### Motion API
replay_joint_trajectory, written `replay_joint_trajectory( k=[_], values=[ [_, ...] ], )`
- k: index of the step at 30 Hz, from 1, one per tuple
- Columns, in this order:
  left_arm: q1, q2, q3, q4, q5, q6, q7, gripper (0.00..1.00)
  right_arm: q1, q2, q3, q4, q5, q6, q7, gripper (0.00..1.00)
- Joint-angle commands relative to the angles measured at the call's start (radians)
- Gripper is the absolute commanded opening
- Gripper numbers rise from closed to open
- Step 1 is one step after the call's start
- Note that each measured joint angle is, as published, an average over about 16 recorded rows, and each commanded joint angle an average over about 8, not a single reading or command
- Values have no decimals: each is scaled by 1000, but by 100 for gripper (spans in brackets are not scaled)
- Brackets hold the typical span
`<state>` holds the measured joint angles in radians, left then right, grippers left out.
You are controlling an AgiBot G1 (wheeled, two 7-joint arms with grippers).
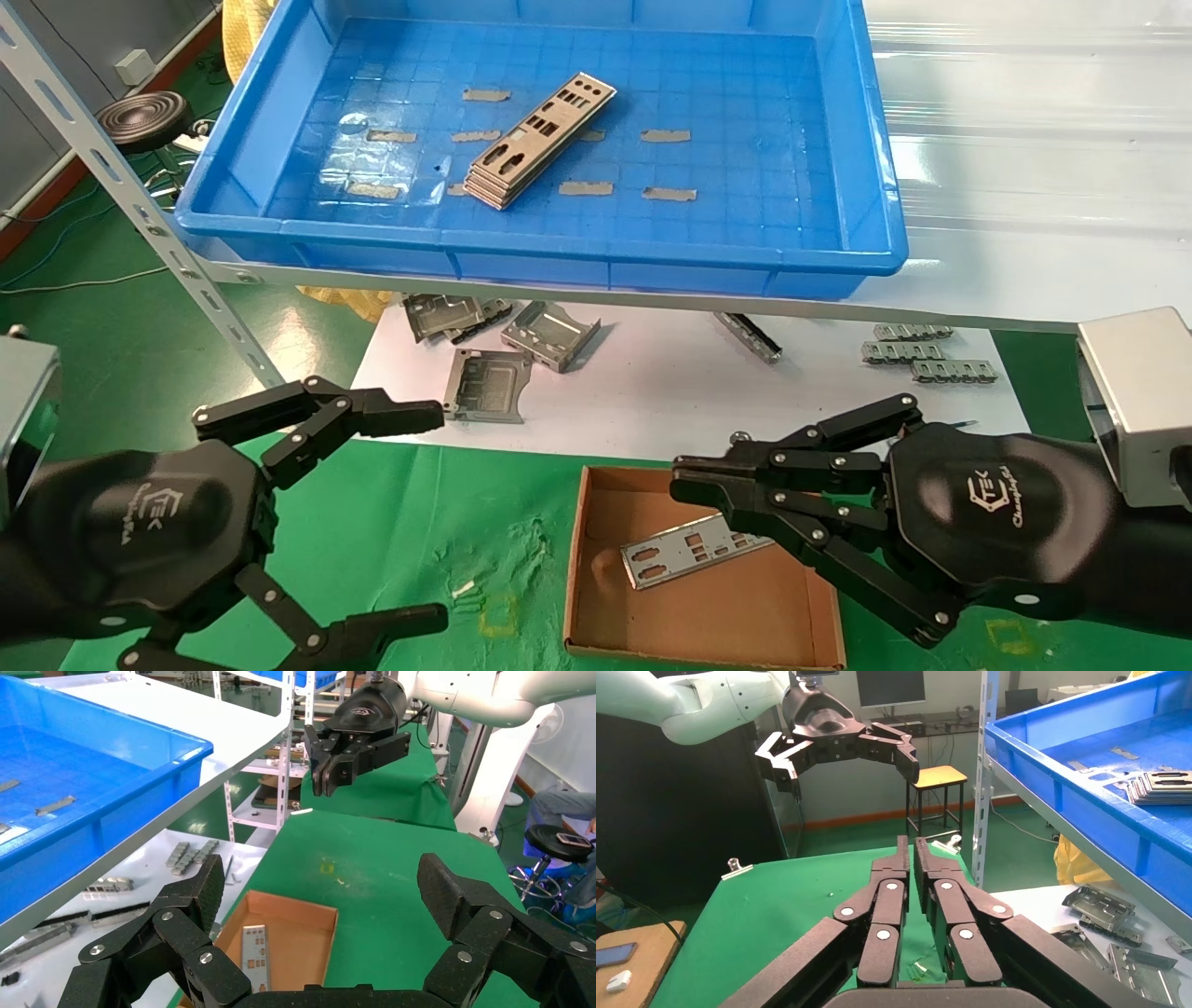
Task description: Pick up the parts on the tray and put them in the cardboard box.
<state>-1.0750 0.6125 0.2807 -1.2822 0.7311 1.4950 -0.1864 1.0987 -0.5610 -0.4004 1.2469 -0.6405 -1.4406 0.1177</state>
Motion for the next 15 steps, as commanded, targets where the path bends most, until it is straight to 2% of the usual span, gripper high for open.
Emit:
replay_joint_trajectory(
  k=[1, 10, 15],
  values=[
    [0, 0, 0, 0, 0, 0, 0, 100, 0, 0, 0, 0, 0, 0, 0, 0],
    [-10, 6, 4, 3, 5, -7, -10, 100, 0, 0, 0, 0, 0, 0, 0, 0],
    [-100, 53, 27, 25, 51, -37, -37, 100, 0, 0, 0, 0, 0, 0, 0, 0]
  ],
)
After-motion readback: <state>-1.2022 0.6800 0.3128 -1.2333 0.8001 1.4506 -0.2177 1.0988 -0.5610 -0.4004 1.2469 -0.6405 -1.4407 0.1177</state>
